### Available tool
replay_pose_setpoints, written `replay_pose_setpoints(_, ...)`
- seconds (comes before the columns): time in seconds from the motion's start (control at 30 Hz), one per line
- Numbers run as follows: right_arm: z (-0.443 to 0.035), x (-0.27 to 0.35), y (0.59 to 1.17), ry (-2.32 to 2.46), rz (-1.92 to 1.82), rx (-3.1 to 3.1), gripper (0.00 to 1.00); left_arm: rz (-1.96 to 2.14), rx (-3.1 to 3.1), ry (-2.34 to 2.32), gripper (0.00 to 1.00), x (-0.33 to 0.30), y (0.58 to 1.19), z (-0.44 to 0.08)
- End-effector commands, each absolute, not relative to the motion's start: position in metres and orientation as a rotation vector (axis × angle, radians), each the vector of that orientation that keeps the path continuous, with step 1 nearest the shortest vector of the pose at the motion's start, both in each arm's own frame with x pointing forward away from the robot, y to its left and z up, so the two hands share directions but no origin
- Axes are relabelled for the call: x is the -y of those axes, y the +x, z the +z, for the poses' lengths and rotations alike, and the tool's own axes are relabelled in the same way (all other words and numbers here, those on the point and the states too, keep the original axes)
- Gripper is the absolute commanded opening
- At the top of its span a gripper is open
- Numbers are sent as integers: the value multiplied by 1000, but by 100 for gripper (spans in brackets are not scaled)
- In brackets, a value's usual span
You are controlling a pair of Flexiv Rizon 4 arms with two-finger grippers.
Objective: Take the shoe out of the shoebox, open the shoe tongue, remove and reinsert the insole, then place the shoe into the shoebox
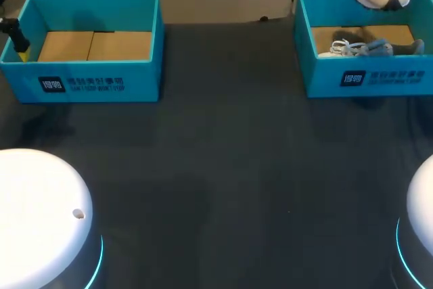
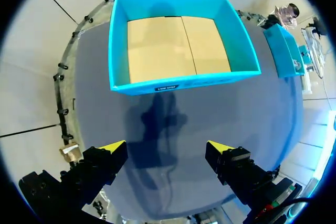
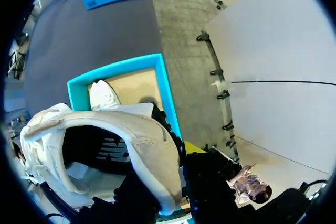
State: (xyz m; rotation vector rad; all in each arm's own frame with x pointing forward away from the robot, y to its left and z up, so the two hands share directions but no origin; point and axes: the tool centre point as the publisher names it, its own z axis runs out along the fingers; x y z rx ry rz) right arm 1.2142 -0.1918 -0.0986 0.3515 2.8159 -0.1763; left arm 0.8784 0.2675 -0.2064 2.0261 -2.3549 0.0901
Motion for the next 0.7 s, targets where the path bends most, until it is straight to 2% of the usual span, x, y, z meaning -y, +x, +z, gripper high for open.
replay_pose_setpoints(0.03, -95, 192, 1218, 353, -179, -2836, 0, 92, 2357, 2029, 100, -268, 877, -206)
replay_pose_setpoints(0.2, -95, 192, 1218, 353, -179, -2836, 0, 92, 2357, 2029, 100, -268, 877, -206)
replay_pose_setpoints(0.37, -96, 222, 1235, 427, -153, -2824, 0, 92, 2357, 2029, 100, -268, 877, -206)
replay_pose_setpoints(0.7, -99, 224, 1241, 471, -260, -2800, 0, 92, 2357, 2029, 100, -268, 877, -206)
